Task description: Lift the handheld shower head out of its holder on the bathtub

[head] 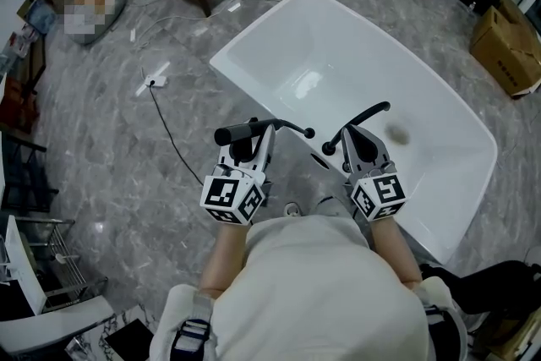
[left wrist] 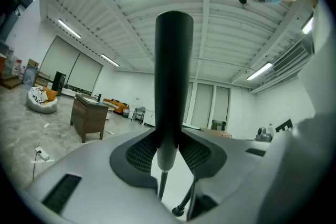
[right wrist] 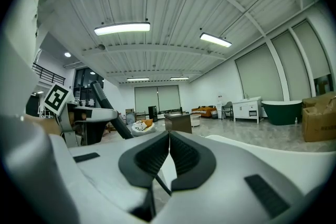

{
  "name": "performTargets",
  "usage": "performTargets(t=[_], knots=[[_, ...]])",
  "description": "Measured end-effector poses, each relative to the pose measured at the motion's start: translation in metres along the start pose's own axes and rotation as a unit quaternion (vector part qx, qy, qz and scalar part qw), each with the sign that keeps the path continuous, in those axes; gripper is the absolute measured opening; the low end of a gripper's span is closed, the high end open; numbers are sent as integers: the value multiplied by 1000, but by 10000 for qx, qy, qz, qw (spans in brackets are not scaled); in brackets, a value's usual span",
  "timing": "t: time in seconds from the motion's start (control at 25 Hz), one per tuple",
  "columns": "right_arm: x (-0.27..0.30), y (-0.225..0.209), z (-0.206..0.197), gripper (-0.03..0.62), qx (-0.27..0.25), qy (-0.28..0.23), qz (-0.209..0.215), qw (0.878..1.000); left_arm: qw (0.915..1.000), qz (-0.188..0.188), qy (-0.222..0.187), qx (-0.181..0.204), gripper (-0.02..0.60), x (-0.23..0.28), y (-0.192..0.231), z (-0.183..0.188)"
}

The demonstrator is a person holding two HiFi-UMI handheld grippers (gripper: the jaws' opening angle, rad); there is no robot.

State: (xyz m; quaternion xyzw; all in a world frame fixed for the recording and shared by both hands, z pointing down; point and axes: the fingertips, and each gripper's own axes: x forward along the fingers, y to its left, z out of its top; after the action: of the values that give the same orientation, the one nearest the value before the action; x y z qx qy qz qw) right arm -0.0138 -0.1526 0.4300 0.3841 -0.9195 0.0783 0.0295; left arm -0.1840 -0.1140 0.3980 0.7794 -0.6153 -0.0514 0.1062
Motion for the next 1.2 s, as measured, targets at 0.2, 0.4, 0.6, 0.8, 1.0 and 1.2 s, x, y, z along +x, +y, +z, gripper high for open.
performTargets(t=[0.2, 0.4, 0.6, 0.8, 1.0, 1.2], knots=[[4, 4, 4, 20, -7, -47, 26, 10000, 9992, -30, -390, -40, 140, -12, 4, 30], [5, 4, 6, 20, -29, -84, 43, 10000, 9972, -2, -727, -155, 140, -22, 7, 51], [5, 5, 9, 20, -39, -126, 42, 9999, 9956, 54, -912, -215, 140, -29, 14, 62], [6, 9, 7, 20, -22, -97, 51, 9999, 9937, 69, -1051, -383, 140, -36, 22, 66], [6, 11, 4, 20, -24, -52, 43, 10000, 9923, 53, -1146, -459, 140, -41, 25, 70], [5, 11, 2, 20, -27, -13, 65, 10000, 9918, 60, -1173, -508, 140, -42, 25, 71]])
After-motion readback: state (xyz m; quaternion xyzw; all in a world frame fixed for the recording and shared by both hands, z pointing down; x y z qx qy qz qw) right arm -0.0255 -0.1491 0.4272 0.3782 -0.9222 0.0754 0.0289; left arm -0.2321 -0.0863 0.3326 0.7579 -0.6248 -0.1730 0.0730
